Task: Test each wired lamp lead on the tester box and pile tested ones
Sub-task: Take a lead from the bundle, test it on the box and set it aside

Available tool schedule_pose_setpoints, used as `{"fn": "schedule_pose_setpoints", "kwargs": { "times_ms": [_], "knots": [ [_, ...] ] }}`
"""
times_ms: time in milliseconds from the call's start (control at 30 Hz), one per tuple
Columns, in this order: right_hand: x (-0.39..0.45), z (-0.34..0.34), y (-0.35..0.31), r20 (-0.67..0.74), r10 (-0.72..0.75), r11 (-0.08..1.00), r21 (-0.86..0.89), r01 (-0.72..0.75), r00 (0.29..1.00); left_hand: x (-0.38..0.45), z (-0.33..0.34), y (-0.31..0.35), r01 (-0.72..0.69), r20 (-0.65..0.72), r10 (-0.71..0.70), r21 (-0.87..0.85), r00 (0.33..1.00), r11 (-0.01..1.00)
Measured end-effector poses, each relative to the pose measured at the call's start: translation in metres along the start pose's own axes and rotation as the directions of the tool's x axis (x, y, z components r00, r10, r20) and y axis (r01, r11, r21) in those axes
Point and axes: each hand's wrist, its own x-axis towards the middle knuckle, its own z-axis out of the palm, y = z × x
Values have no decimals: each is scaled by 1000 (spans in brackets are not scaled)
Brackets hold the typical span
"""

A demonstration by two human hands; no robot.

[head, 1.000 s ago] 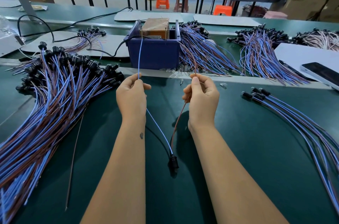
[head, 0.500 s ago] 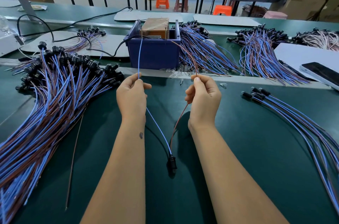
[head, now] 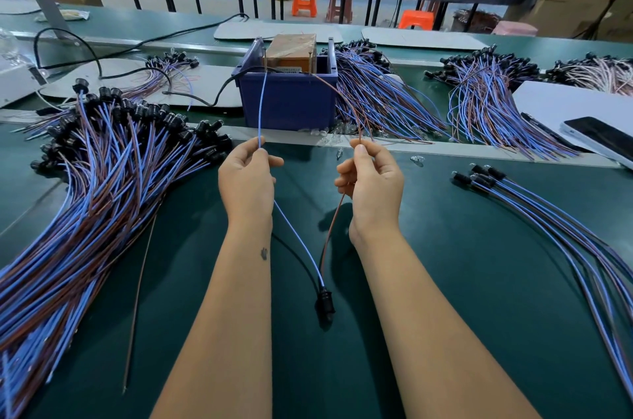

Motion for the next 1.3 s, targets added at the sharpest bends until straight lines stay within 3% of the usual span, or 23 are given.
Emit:
{"fn": "schedule_pose_setpoints", "kwargs": {
  "times_ms": [1300],
  "knots": [
    [1, 3, -2, 20, -10, 998, -56, 11, 1000, 2, -1, -2, 13, 5, -13, 2, 1000, 1000]
  ]
}}
